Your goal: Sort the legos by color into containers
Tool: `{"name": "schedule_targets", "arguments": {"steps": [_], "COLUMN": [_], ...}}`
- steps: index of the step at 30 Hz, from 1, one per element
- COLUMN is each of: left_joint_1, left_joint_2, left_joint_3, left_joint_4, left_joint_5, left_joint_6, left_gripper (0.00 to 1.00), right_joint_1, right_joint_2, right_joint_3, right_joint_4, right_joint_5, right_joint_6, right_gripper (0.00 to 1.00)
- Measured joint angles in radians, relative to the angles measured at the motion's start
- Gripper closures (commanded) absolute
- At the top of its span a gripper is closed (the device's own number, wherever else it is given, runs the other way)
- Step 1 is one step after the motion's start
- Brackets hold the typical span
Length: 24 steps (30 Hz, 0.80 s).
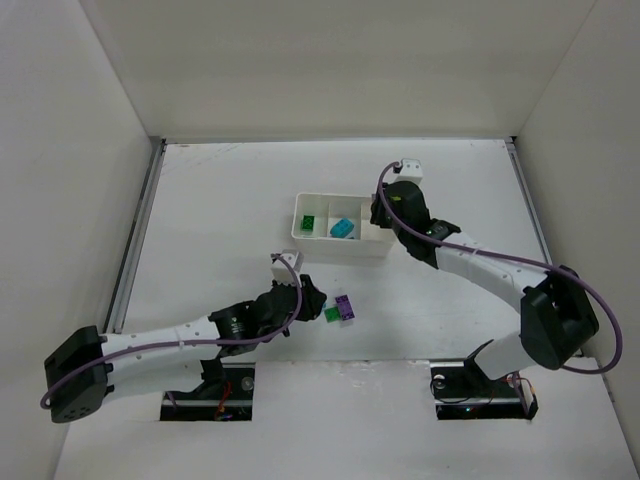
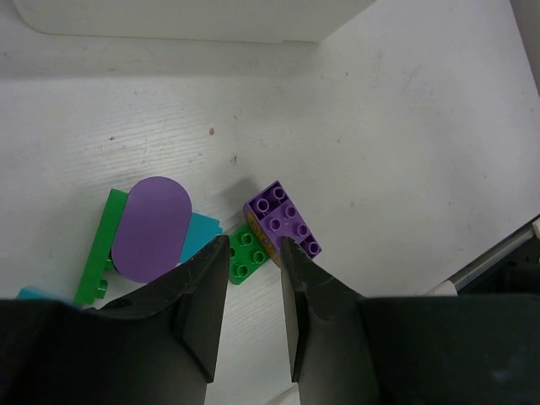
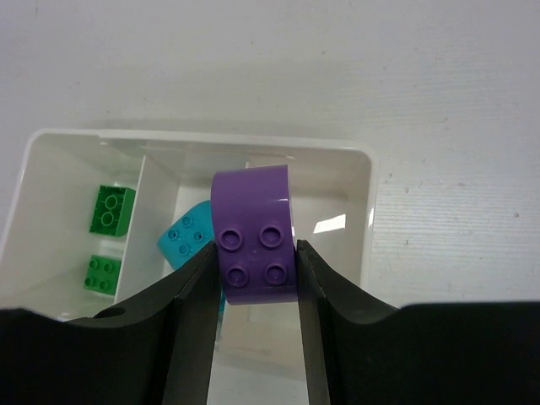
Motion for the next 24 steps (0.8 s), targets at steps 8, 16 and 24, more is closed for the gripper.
{"name": "schedule_targets", "arguments": {"steps": [8, 16, 24], "left_joint_1": [0.000, 0.032, 0.088], "left_joint_2": [0.073, 0.071, 0.010], "left_joint_3": [0.000, 0.000, -0.005], "left_joint_4": [0.010, 0.023, 0.022], "left_joint_5": [-0.002, -0.019, -0.019], "left_joint_6": [-0.017, -0.028, -0.027], "left_gripper": [0.70, 0.68, 0.68], "right_joint_1": [0.000, 0.000, 0.035], "right_joint_2": [0.040, 0.036, -0.142], "right_joint_3": [-0.008, -0.010, -0.123], "right_joint_4": [0.022, 0.026, 0.035], "right_joint_5": [-0.003, 0.000, 0.030], "right_joint_6": [0.000, -0.003, -0.011], "right_gripper": [0.64, 0.38, 0.57]}}
